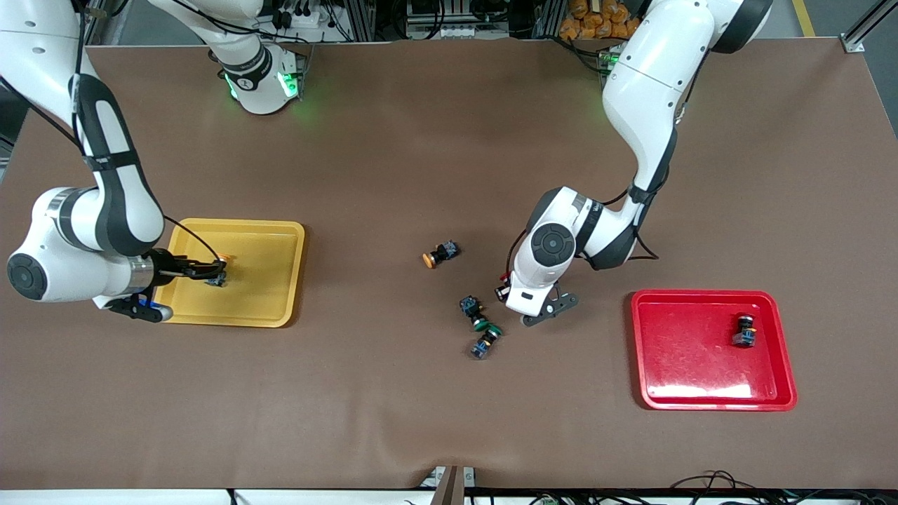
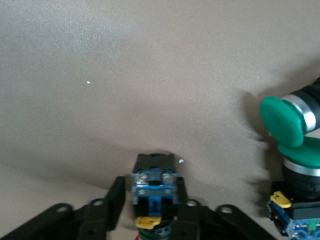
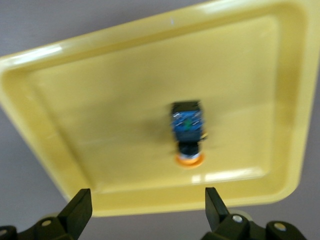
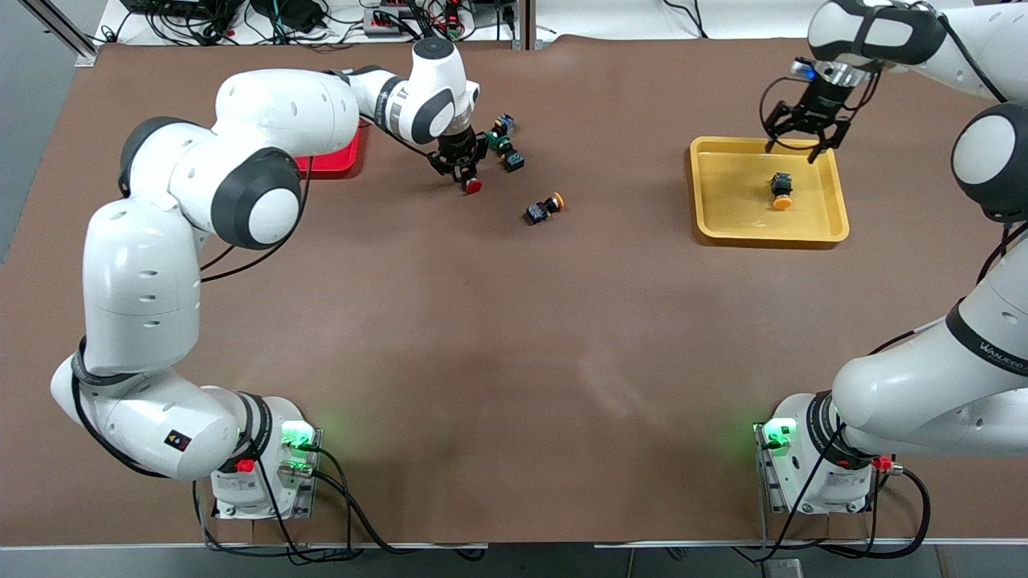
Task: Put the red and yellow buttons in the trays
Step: 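Carry the red button toward the red tray while the right gripper reaches buttons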
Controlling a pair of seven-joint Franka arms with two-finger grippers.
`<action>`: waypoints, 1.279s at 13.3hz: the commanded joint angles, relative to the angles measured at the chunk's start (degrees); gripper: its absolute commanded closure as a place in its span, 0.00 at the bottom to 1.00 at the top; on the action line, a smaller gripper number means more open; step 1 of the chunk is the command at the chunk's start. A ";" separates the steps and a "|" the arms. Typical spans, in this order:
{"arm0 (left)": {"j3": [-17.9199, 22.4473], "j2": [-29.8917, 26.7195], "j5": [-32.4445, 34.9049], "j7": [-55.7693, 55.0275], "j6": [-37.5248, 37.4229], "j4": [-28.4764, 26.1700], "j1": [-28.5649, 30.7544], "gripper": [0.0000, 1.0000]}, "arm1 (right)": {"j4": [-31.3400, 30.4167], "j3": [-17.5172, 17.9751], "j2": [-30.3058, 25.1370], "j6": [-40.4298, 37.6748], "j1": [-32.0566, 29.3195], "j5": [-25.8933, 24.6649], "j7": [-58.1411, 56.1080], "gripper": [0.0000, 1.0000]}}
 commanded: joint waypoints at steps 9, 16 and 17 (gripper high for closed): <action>0.98 -2.33 1.17 7.46 -4.06 4.74 5.30 1.00 | 6.34 0.09 -2.53 -1.59 24.04 9.65 48.27 0.00; 0.98 -4.09 2.76 29.26 -8.91 4.04 16.28 1.00 | 7.93 -0.08 2.72 17.10 38.18 10.63 71.22 0.00; 1.07 -4.09 2.76 32.86 -8.99 3.95 18.12 1.00 | 7.93 -0.35 4.39 19.84 39.95 10.28 73.69 0.00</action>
